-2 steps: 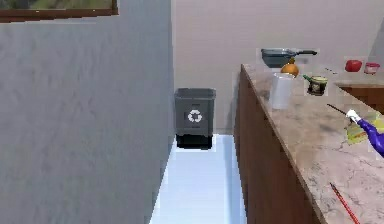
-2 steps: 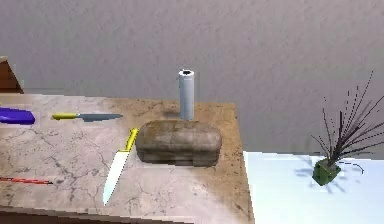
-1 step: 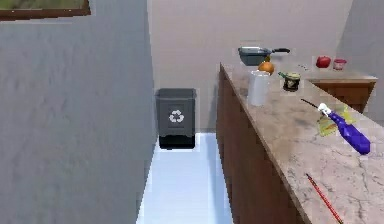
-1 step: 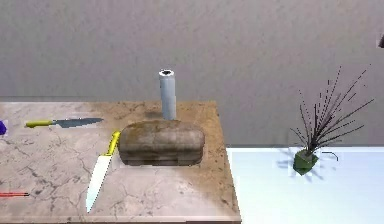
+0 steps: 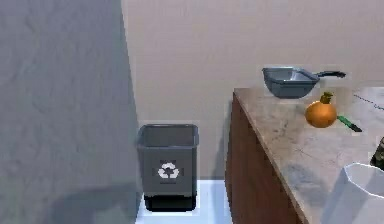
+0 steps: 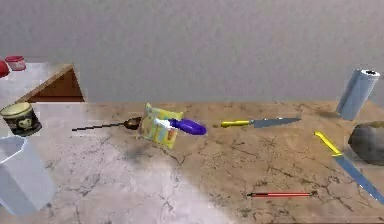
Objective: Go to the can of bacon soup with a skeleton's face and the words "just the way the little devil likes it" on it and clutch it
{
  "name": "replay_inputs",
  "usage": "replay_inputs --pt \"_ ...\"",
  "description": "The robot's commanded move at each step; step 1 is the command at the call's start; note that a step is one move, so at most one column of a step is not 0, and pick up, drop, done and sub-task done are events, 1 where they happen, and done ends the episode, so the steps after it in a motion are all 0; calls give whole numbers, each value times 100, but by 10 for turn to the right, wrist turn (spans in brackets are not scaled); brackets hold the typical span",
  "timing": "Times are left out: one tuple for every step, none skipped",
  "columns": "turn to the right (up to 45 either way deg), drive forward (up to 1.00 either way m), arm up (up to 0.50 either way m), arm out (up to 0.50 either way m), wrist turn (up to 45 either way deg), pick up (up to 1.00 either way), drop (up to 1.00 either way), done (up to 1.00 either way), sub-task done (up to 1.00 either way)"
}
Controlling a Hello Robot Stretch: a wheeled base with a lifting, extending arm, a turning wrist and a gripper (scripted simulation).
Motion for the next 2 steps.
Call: replay_inputs --pt "-360 0 0 0 0 0 0 0 0" --pt "-450 0 0 0 0 0 0 0 0"
